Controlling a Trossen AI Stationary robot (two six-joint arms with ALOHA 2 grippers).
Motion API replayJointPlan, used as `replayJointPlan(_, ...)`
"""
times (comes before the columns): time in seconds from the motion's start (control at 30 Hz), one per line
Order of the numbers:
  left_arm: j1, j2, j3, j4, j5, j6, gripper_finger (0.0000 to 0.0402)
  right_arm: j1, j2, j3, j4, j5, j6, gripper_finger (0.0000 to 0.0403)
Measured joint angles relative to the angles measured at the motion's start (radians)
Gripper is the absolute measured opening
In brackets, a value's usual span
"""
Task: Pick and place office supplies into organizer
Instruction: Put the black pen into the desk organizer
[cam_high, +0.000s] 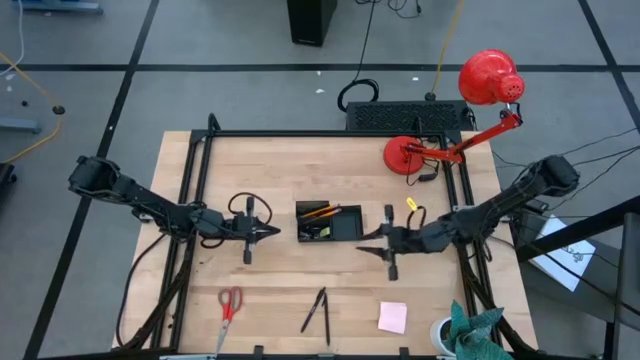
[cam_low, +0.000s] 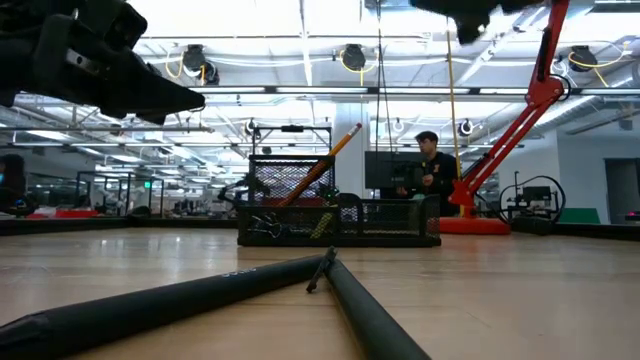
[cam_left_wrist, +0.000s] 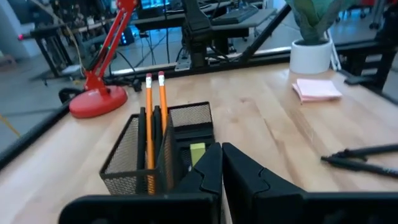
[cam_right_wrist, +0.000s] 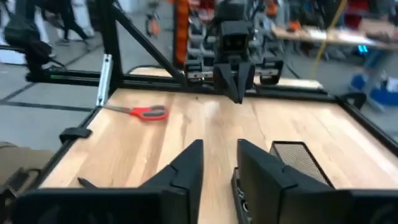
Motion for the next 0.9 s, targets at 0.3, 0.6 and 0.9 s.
replayJointPlan(0.3, 0.0, -0.001, 0.0, 0.006, 0.0, 0.151, 0.0019, 0.106, 0.225, 0.405, -0.387, 0.136, 0.204, 0.0142)
replayJointPlan(0.6, 0.0, -0.001, 0.0, -0.009, 0.0, 0.265, 0.0019, 0.157, 0.461, 0.746, -0.642, 0.129, 0.445, 0.0144)
replayJointPlan(0.9, 0.017, -0.001, 0.0, -0.007, 0.0, 0.346, 0.0019, 0.095, 0.66, 0.86, -0.75, -0.114, 0.879, 0.0144)
